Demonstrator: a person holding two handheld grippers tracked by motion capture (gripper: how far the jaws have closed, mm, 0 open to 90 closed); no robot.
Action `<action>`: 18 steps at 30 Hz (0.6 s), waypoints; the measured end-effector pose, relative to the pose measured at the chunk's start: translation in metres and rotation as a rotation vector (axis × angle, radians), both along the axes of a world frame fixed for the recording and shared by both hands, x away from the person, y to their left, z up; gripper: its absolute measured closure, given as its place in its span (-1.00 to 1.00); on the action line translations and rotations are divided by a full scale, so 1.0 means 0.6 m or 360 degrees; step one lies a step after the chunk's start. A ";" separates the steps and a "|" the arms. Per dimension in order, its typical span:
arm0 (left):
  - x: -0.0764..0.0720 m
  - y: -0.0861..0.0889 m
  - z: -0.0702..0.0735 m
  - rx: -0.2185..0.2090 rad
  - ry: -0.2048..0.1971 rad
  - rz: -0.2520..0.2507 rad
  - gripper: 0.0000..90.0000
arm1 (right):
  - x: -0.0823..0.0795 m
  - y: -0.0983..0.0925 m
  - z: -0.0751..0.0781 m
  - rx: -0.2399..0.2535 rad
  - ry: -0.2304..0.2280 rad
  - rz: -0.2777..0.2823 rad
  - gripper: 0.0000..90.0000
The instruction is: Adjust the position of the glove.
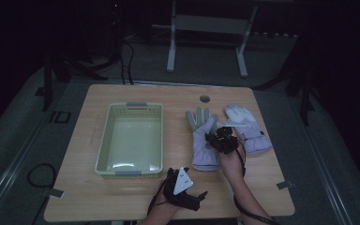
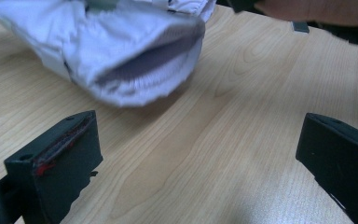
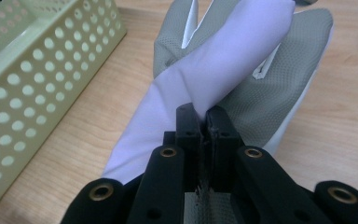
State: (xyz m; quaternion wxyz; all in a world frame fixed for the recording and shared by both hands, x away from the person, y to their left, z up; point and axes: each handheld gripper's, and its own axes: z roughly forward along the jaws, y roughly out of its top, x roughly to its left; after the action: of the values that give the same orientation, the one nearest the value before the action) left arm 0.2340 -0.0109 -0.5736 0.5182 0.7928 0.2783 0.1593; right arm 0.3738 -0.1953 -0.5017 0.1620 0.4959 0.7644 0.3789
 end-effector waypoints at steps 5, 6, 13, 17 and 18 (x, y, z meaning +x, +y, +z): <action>0.000 0.000 0.000 0.0004 0.0003 0.0000 -1.00 | 0.007 0.012 -0.016 -0.0059 0.0003 -0.0007 0.89; 0.001 0.001 0.000 0.0003 0.0004 0.0000 -1.00 | 0.010 0.014 -0.020 -0.0068 0.0006 -0.0008 0.89; 0.000 0.001 0.000 0.0001 0.0001 -0.0003 -1.00 | 0.027 0.027 -0.058 -0.0122 0.0068 0.0012 0.86; 0.000 0.001 0.000 0.0001 0.0004 -0.0002 -1.00 | 0.032 0.028 -0.067 -0.0082 0.0084 -0.0016 0.81; 0.000 0.001 0.000 0.0000 0.0005 -0.0002 -1.00 | 0.032 0.029 -0.067 -0.0082 0.0083 -0.0011 0.77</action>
State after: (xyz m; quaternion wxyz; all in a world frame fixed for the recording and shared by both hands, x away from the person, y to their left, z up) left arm 0.2342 -0.0106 -0.5736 0.5180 0.7932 0.2786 0.1578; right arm 0.3932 -0.1778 -0.5421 0.1561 0.5039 0.7761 0.3457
